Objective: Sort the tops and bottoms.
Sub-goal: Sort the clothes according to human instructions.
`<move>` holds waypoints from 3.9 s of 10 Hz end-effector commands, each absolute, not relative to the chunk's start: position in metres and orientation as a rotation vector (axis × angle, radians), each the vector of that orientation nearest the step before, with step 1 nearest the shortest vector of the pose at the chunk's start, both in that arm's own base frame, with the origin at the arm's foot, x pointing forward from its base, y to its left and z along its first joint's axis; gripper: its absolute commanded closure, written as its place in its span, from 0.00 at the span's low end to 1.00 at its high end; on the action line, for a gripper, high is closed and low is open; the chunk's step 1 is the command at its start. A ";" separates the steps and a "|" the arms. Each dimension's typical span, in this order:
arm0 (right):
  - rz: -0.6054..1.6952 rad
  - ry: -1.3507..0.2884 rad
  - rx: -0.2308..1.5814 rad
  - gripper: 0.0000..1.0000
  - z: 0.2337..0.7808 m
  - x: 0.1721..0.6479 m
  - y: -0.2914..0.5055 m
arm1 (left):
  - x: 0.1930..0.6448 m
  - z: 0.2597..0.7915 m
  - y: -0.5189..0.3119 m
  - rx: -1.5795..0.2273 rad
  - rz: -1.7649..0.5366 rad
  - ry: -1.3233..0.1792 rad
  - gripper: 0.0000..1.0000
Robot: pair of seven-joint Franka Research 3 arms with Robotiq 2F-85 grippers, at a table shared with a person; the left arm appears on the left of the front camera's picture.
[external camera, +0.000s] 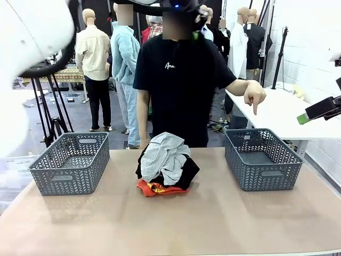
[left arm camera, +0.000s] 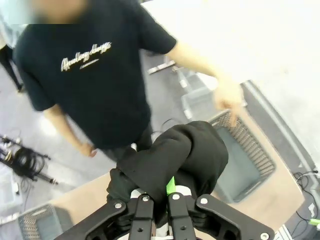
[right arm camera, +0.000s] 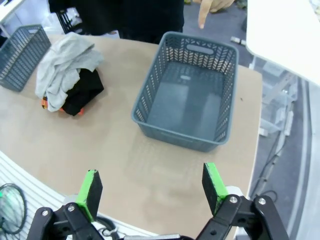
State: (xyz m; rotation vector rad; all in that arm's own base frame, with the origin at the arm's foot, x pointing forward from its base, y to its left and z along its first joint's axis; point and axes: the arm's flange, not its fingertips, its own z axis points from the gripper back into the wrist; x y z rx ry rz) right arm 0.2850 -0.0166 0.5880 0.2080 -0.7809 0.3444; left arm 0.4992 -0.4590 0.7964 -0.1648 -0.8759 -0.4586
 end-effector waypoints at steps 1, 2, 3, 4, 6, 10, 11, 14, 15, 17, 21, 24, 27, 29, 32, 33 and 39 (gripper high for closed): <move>0.350 -0.780 0.208 0.00 0.588 0.285 -0.017 | 0.533 0.838 -0.499 -0.236 -0.431 -0.847 1.00; 0.350 -0.780 0.208 0.00 0.588 0.285 -0.017 | 0.532 0.835 -0.488 -0.216 -0.390 -0.801 1.00; 0.350 -0.780 0.208 0.00 0.588 0.285 -0.017 | 0.496 0.794 -0.471 -0.202 -0.466 -0.876 1.00; 0.350 -0.780 0.208 0.00 0.588 0.285 -0.017 | 0.496 0.794 -0.471 -0.202 -0.466 -0.876 1.00; 0.350 -0.780 0.208 0.00 0.588 0.285 -0.017 | 0.496 0.794 -0.471 -0.202 -0.466 -0.876 1.00; 0.350 -0.780 0.208 0.00 0.588 0.285 -0.017 | 0.529 0.765 -0.514 -0.354 -0.440 -0.846 1.00; 0.350 -0.780 0.208 0.00 0.588 0.285 -0.017 | 0.541 0.756 -0.540 -0.458 -0.430 -0.852 1.00; 0.350 -0.780 0.208 0.00 0.588 0.285 -0.017 | 0.560 0.729 -0.591 -0.607 -0.410 -0.802 1.00; 0.350 -0.780 0.208 0.00 0.588 0.285 -0.017 | 0.568 0.716 -0.604 -0.604 -0.372 -0.758 1.00; 0.350 -0.780 0.208 0.00 0.588 0.285 -0.017 | 0.576 0.691 -0.624 -0.631 -0.342 -0.689 1.00; 0.350 -0.780 0.208 0.00 0.588 0.285 -0.017 | 0.579 0.635 -0.670 -0.664 -0.422 -0.598 1.00; 0.350 -0.780 0.208 0.00 0.588 0.285 -0.017 | 0.590 0.605 -0.688 -0.667 -0.388 -0.601 1.00; 0.350 -0.780 0.208 0.00 0.588 0.285 -0.017 | 0.602 0.578 -0.708 -0.628 -0.381 -0.610 1.00; 0.350 -0.780 0.208 0.00 0.588 0.285 -0.017 | 0.607 0.562 -0.719 -0.582 -0.398 -0.598 1.00; 0.350 -0.780 0.208 0.00 0.588 0.285 -0.017 | 0.603 0.536 -0.733 -0.544 -0.447 -0.585 0.71; 0.350 -0.780 0.208 0.00 0.588 0.285 -0.017 | 0.602 0.532 -0.737 -0.553 -0.460 -0.576 0.52; 0.350 -0.780 0.208 0.00 0.588 0.285 -0.017 | 0.599 0.573 -0.728 -0.595 -0.466 -0.578 0.00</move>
